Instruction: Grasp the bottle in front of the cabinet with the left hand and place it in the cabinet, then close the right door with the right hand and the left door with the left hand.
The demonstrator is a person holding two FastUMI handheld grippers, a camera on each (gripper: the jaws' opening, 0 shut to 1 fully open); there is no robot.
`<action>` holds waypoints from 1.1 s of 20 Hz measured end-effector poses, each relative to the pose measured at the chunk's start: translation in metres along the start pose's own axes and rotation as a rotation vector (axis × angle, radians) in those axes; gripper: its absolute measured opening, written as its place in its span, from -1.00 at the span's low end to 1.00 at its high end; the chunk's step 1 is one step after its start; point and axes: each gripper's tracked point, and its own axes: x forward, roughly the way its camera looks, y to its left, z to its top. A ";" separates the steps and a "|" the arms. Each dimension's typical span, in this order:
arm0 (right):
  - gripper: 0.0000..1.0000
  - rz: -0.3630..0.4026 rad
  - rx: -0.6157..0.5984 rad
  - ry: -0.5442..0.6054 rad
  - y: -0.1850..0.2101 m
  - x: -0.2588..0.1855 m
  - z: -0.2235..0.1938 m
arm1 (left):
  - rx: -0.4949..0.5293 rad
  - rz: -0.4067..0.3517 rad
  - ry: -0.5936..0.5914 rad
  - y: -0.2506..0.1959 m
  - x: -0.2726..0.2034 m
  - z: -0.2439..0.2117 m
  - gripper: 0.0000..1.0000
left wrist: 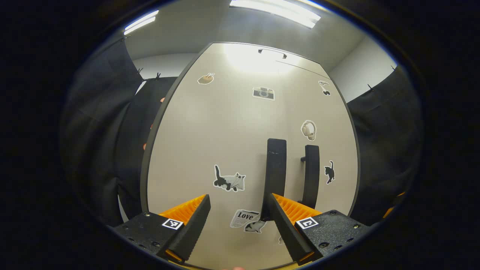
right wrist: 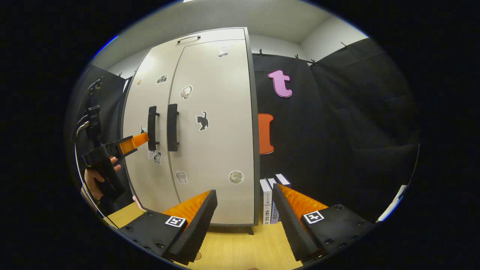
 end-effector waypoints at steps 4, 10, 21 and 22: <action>0.95 0.051 0.019 -0.026 0.019 -0.001 0.010 | 0.023 0.007 -0.009 0.004 -0.031 0.030 0.88; 0.94 0.145 0.022 -0.070 0.053 -0.011 0.018 | 0.049 0.075 0.022 0.029 -0.108 0.050 0.89; 0.94 0.211 0.035 -0.114 0.095 -0.039 0.018 | 0.062 0.250 0.081 0.081 -0.232 0.023 0.89; 0.94 0.212 0.041 -0.112 0.096 -0.041 0.017 | 0.069 0.252 0.082 0.082 -0.237 0.021 0.89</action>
